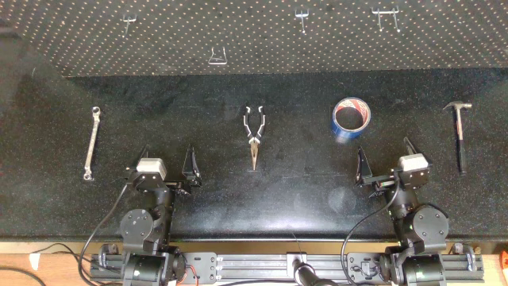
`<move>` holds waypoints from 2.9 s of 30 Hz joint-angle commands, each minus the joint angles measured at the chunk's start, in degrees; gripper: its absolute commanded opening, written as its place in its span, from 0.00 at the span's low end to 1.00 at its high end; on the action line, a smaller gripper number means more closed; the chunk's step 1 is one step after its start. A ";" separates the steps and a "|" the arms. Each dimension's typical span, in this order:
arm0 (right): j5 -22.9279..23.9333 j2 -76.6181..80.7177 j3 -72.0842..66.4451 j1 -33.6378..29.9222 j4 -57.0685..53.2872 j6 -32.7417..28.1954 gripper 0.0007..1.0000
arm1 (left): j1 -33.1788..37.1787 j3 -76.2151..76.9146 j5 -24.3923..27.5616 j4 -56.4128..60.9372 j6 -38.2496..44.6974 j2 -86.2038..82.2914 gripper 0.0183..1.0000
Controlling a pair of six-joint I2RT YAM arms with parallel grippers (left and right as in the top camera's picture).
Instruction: Place Tools Onto Pegboard
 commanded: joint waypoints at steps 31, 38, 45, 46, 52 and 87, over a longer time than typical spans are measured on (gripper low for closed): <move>0.52 -0.61 -0.15 -0.28 -0.39 -0.37 0.99 | 0.15 -0.13 -1.27 -0.15 0.74 -0.46 0.99; 0.52 -0.59 -0.15 -0.28 -0.39 -0.37 0.99 | 0.17 -0.13 1.70 -0.07 2.78 0.28 0.99; 0.52 -0.59 -0.15 -0.28 -0.39 -0.37 0.99 | 10.38 26.16 -7.32 -20.26 24.85 35.43 0.99; 0.52 -0.59 -0.15 -0.28 -0.39 -0.37 0.99 | 12.96 29.97 -7.13 -24.83 24.94 39.26 0.99; 0.52 -0.59 -0.15 -0.28 -0.39 -0.37 0.99 | 34.71 59.01 0.15 -54.71 30.73 69.42 0.99; 0.52 -0.59 -0.15 -0.28 -0.39 -0.37 0.99 | 45.81 76.54 8.33 -47.80 46.51 114.16 0.50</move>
